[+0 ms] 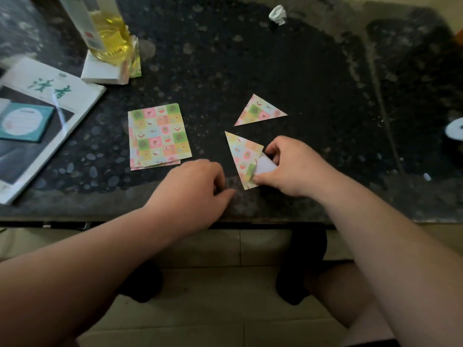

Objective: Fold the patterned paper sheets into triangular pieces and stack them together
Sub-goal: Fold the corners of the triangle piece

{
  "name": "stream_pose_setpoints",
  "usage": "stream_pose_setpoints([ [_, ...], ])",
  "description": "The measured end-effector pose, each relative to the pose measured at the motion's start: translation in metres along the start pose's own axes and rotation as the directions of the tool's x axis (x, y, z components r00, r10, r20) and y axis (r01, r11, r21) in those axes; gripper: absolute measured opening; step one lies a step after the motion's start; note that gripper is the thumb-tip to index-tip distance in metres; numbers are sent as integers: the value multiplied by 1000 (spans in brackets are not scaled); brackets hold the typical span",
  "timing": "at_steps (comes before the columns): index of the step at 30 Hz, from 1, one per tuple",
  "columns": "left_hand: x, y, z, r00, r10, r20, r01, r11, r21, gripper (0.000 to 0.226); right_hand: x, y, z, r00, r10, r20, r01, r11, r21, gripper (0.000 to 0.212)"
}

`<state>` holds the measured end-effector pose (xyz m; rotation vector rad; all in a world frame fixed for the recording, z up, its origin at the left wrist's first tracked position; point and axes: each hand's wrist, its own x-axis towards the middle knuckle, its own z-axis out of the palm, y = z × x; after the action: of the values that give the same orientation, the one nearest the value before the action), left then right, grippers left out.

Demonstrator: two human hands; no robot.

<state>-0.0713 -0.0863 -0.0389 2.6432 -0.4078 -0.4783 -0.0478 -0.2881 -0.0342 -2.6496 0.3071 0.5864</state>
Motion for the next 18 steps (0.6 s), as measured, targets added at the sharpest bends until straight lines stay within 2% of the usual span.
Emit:
stream_pose_setpoints([
  [2, 4, -2, 0, 992, -121, 28, 123, 985, -119, 16, 0, -3, 0, 999, 33, 20, -33, 999, -3, 44],
  [5, 9, -1, -1, 984, -164, 75, 176, 962, -209, 14, 0, -3, -3, 998, 42, 38, -44, 998, 52, 31],
  [7, 12, 0, -4, 976, -177, 127, 207, 934, -291, 18, -1, -2, -5, 997, 26, 67, -41, 971, 237, 19],
  [9, 16, 0, -8, 964, -203, 173, 258, 875, -410, 17, -5, -4, -6, 989, 21, 144, -99, 824, 558, 12],
  [11, 17, 1, -12, 943, -224, 246, 329, 734, -594, 9, -7, -7, -8, 983, 17, 184, -155, 616, 772, 14],
  [14, 17, 3, -14, 928, -221, 301, 371, 457, -808, 10, -12, -11, -9, 982, -11, 188, -166, 422, 892, 20],
  [16, 18, 4, -14, 927, -260, 269, 349, 347, -870, 11, -15, -12, -9, 977, -49, 209, -175, 383, 907, 21],
  [18, 19, 4, -15, 919, -314, 237, 328, 277, -903, 13, -17, -12, -8, 960, -106, 261, -189, 443, 876, 20],
])
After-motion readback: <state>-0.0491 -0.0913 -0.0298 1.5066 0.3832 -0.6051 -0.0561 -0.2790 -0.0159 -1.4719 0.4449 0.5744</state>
